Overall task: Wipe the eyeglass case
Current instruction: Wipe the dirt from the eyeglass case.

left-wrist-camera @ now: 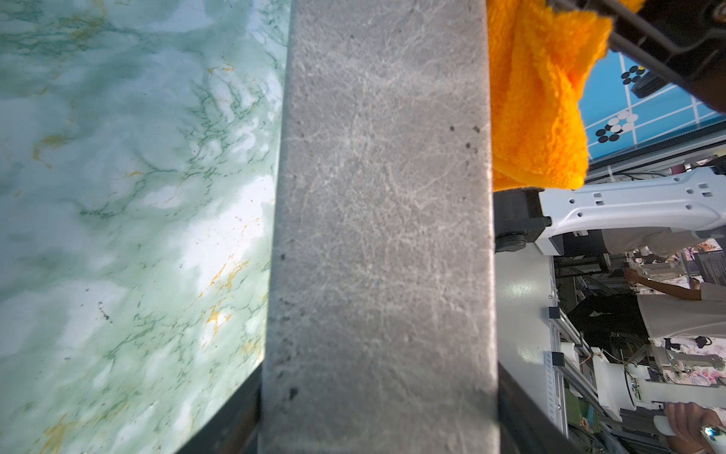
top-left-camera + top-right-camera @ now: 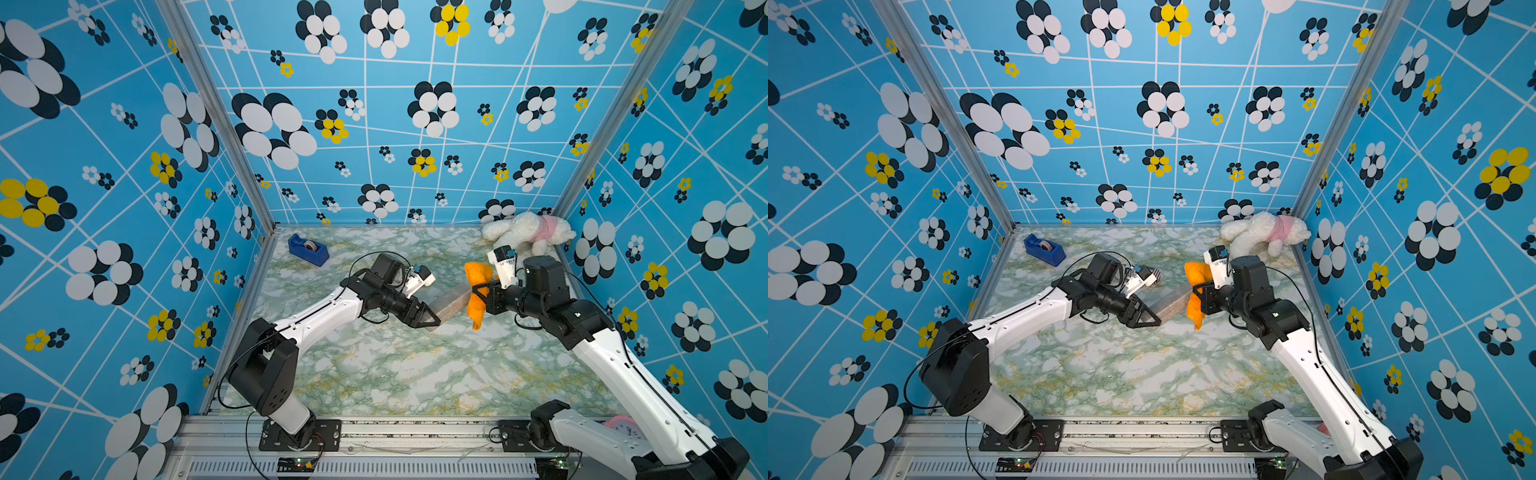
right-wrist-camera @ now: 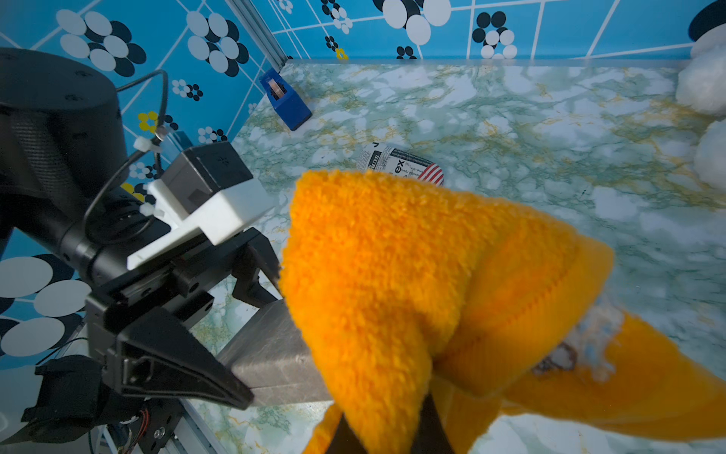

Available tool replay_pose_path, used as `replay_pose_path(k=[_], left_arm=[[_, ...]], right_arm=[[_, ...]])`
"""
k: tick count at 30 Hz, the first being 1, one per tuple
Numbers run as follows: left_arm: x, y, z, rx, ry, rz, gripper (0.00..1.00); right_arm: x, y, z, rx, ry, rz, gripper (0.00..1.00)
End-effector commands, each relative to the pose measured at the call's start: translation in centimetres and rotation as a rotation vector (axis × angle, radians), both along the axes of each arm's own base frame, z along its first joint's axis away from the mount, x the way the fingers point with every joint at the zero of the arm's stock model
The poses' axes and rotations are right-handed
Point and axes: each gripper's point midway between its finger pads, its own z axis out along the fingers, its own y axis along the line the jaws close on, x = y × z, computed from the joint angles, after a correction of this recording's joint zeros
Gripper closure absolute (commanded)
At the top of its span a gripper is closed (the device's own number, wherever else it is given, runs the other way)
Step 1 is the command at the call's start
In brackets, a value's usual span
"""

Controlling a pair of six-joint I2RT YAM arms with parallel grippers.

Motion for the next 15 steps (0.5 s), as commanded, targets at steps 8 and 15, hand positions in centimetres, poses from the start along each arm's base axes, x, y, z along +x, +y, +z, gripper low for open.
replay_pose_path(k=[8,15], left_arm=[[-1.1,-0.8,3.5,-0.122,-0.076,-0.086,0.73],[-0.7,-1.2,3.8,-0.146,-0.080,-0.081,0.73]], right_arm=[[-1.1,2.4,1.0,0.113,0.041,0.101,1.00],[-3.2,6.2,-1.8,0.190,0.105,0.179,1.00]])
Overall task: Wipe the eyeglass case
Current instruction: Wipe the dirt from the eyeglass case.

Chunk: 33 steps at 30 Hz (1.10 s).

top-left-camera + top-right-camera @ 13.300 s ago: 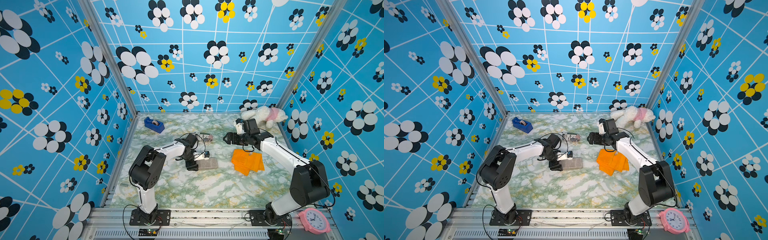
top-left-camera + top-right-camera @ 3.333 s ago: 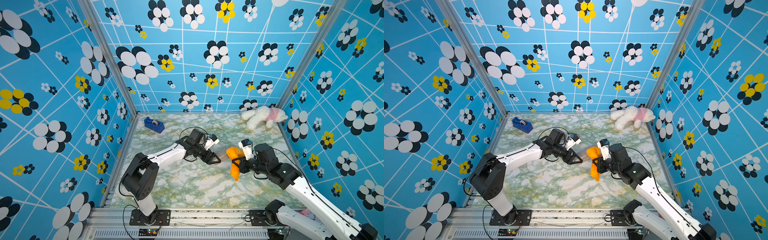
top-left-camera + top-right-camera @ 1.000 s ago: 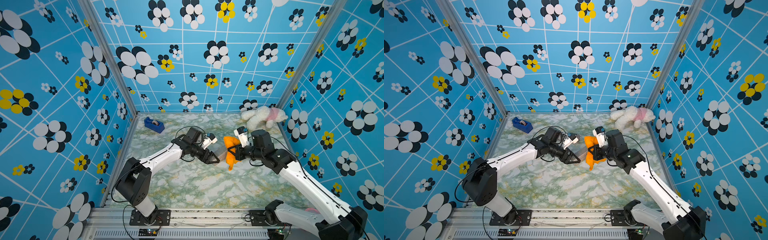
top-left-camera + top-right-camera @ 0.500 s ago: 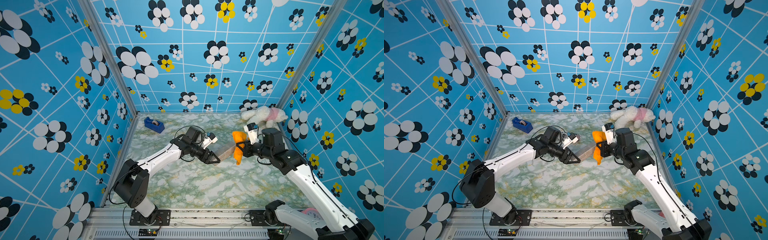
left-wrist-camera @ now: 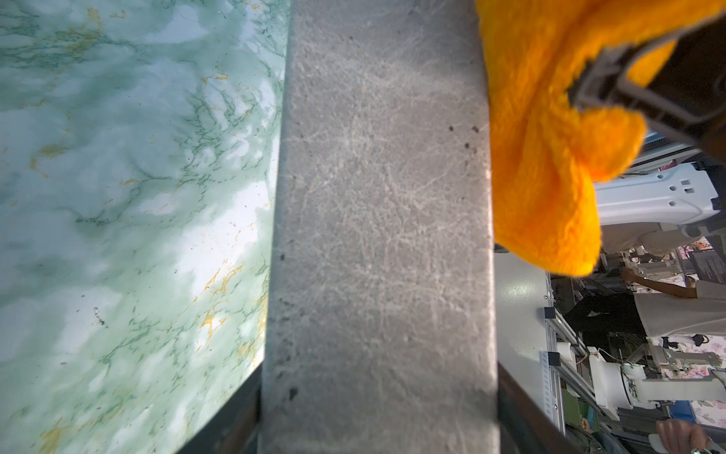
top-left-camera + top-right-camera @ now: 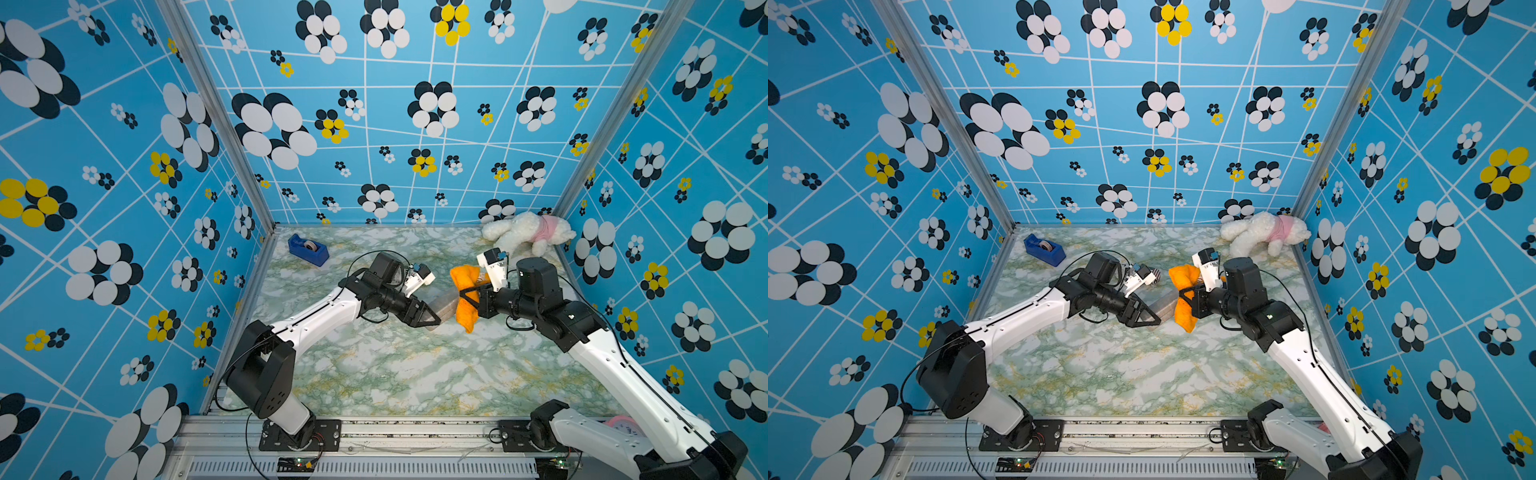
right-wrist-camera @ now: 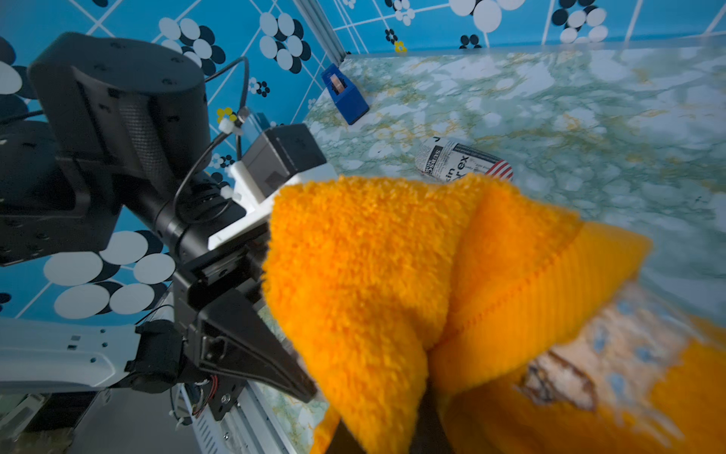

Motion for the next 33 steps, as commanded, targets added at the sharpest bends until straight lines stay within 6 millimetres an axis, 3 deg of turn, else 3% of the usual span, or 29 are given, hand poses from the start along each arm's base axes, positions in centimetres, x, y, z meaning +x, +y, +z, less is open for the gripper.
replay_pose_path(k=[1,6,8,13,16,19,25,33], left_arm=[[-0.7,-1.2,3.5,-0.142,-0.083,-0.087,0.73],[-0.4,-1.5,3.8,-0.161,-0.083,-0.084,0.73],[-0.3,-1.6,3.9,-0.167,-0.080,-0.086,0.73],[-0.7,-1.4,4.0,-0.172,-0.075,-0.095,0.73],[-1.3,-1.1,4.2,-0.175,-0.079,-0.108,0.73],[-1.5,-1.0,4.5,-0.179,-0.085,-0.112,0.73],[-1.3,-1.0,4.8,-0.180,-0.092,-0.105,0.73],[-0.9,-1.5,5.3,-0.196,-0.094,-0.110,0.73]], right_arm=[[-1.4,2.3,-1.3,0.090,0.064,0.048,1.00],[-3.2,4.3,-1.9,0.181,0.120,0.096,1.00],[-3.3,4.4,-2.7,0.141,0.130,0.105,1.00],[-1.9,1.2,-3.9,-0.075,0.058,0.028,1.00],[0.1,-2.2,-3.2,-0.121,0.037,-0.065,1.00],[1.6,-4.1,-2.1,-0.136,-0.013,-0.120,1.00],[1.4,-1.3,-1.6,-0.061,0.032,-0.012,1.00],[-2.8,4.0,-2.1,0.117,0.102,0.110,1.00]])
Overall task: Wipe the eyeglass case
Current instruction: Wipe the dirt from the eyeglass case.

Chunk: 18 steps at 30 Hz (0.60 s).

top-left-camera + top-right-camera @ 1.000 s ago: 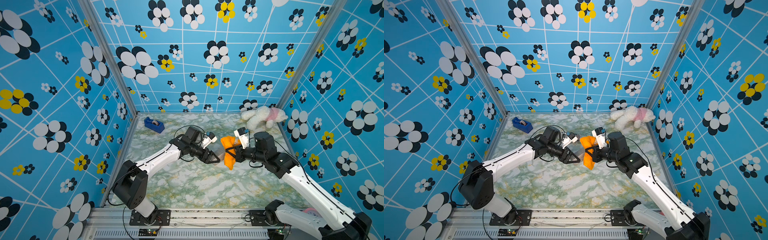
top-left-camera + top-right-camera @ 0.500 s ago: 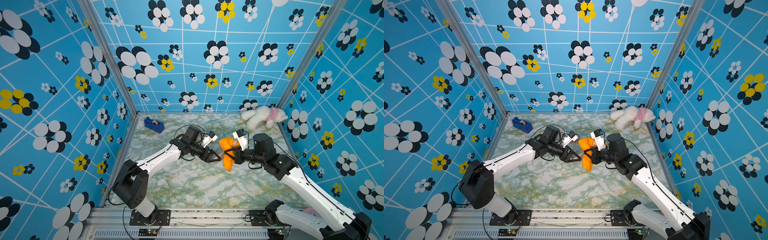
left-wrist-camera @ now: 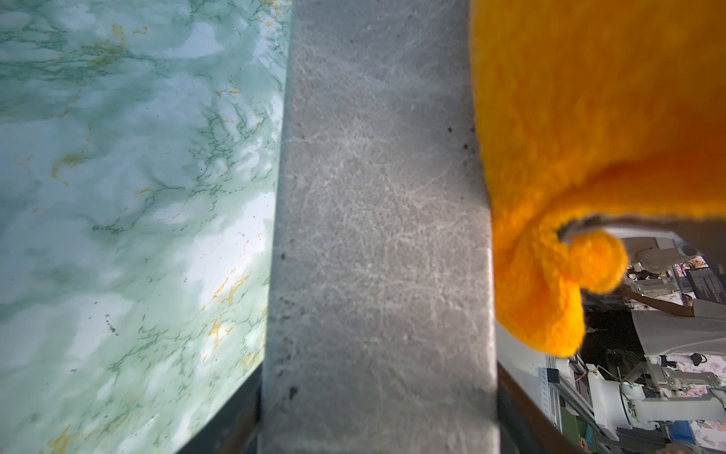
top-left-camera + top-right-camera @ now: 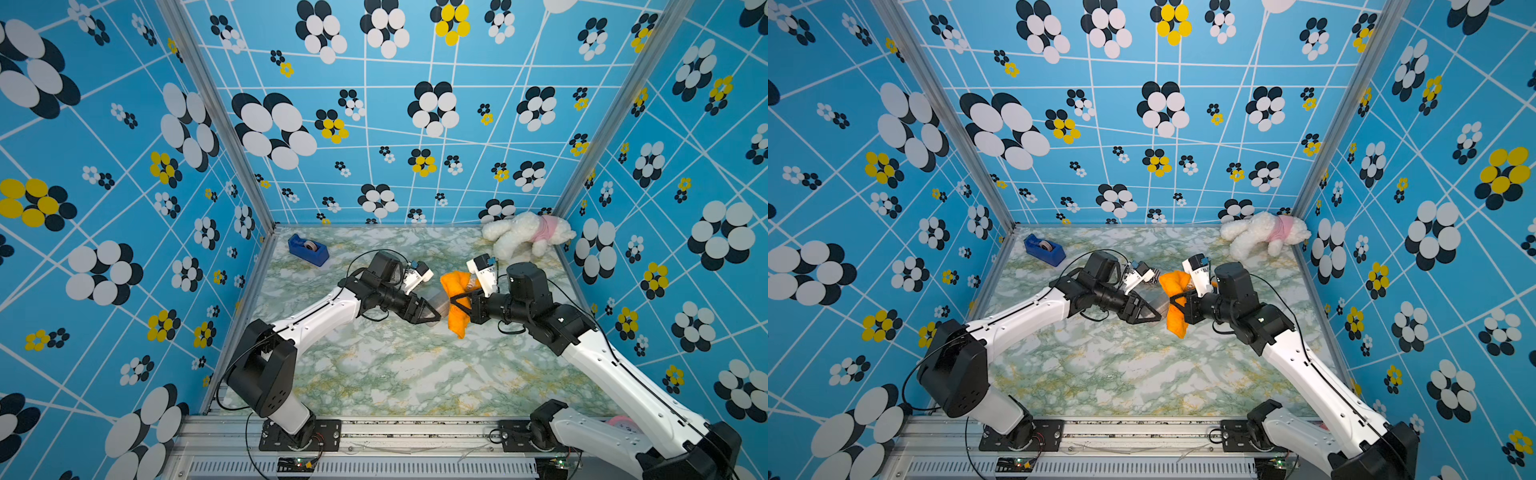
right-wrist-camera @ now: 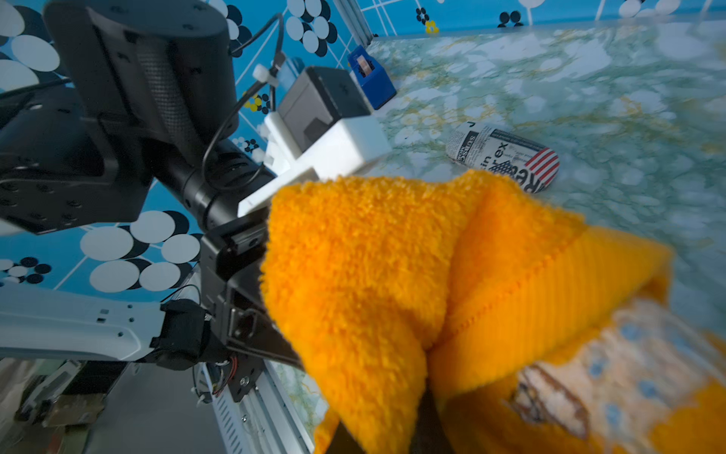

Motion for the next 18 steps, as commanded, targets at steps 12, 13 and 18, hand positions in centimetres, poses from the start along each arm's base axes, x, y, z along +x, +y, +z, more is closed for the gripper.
replay_pose_path(k=[12,13,18], left_arm=[[-2.5,-0.9,5.4,-0.159,-0.122,-0.158,0.73],[-2.6,-0.8,5.5,-0.157,-0.125,-0.160,0.73],[-3.8,-0.1,5.8,-0.138,-0.111,-0.184,0.73]], right_arm=[[1.8,-4.1,-3.6,-0.196,0.057,-0.119,1.00],[2.5,-5.4,-3.6,-0.218,0.057,-0.159,1.00],[5.3,-9.8,-1.4,-0.206,0.042,-0.310,1.00]])
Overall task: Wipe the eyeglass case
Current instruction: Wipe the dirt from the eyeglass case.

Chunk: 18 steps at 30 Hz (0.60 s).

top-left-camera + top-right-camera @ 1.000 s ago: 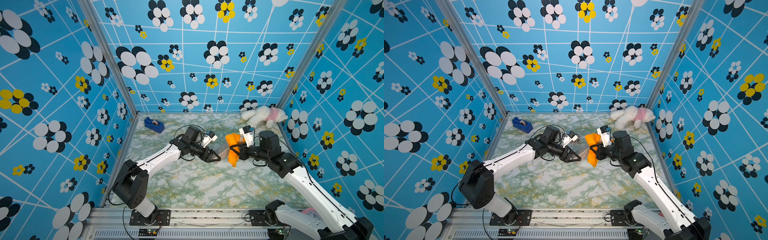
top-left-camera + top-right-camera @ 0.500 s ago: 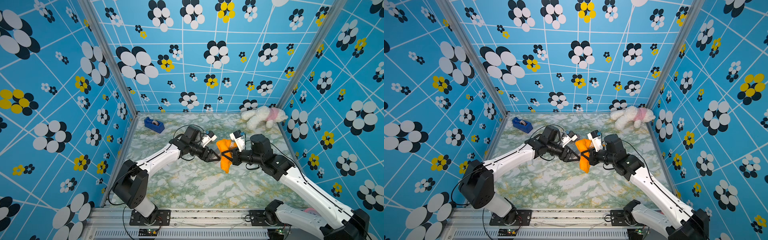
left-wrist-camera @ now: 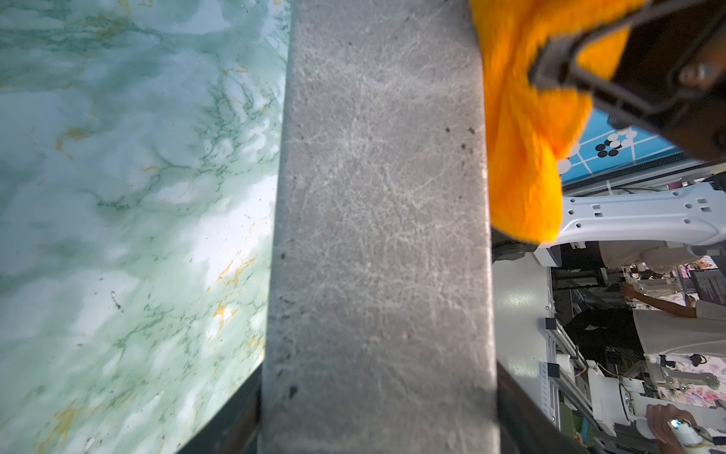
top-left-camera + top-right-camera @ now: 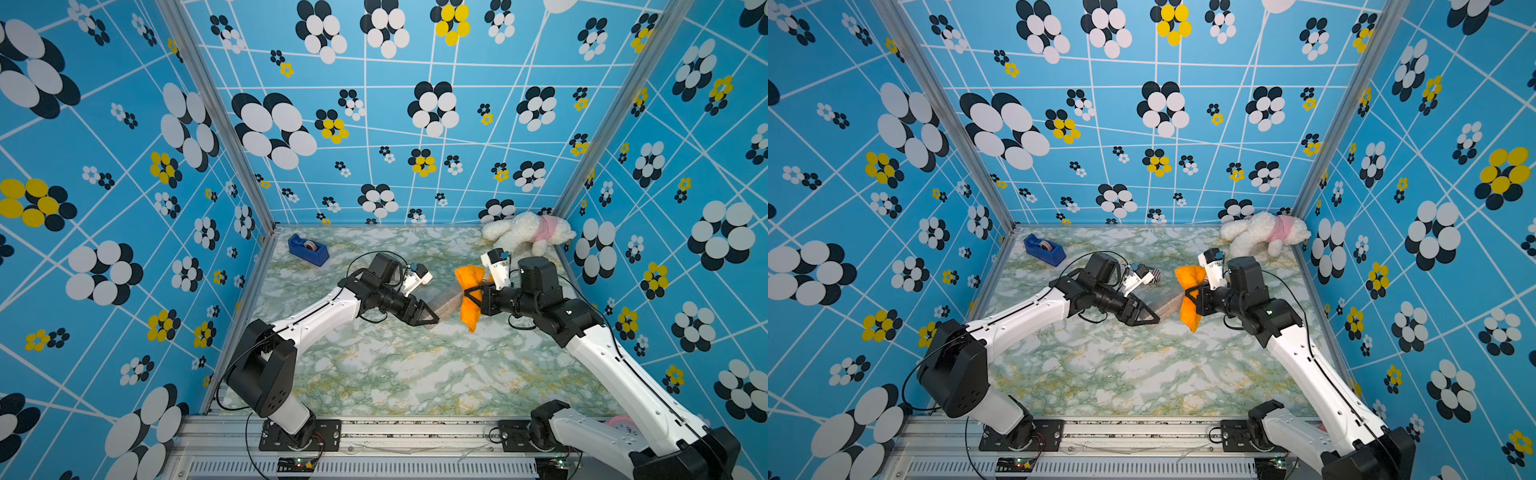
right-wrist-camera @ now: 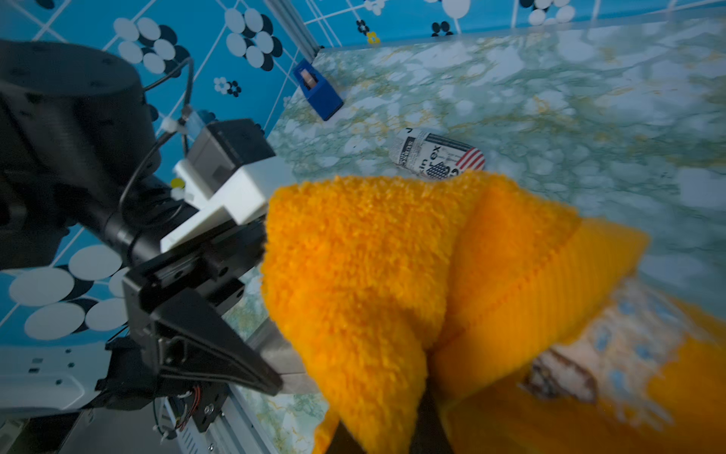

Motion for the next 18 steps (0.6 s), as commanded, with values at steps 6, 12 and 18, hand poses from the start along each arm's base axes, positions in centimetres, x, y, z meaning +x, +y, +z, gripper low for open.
replay_pose_path(k=[6,12,18], left_arm=[[-2.7,0.2,5.0,-0.073,-0.142,-0.162,0.75],[-1.4,0.4,2.6,0.152,-0.285,-0.119,0.77],[3.5,2.0,-0.1,0.659,-0.931,0.008,0.78]], right_arm=[[2.0,-2.1,3.2,-0.006,0.029,-0.087,1.00],[2.0,-2.2,6.6,0.010,0.034,-0.100,1.00],[1.6,-1.6,8.2,0.037,0.073,-0.078,1.00]])
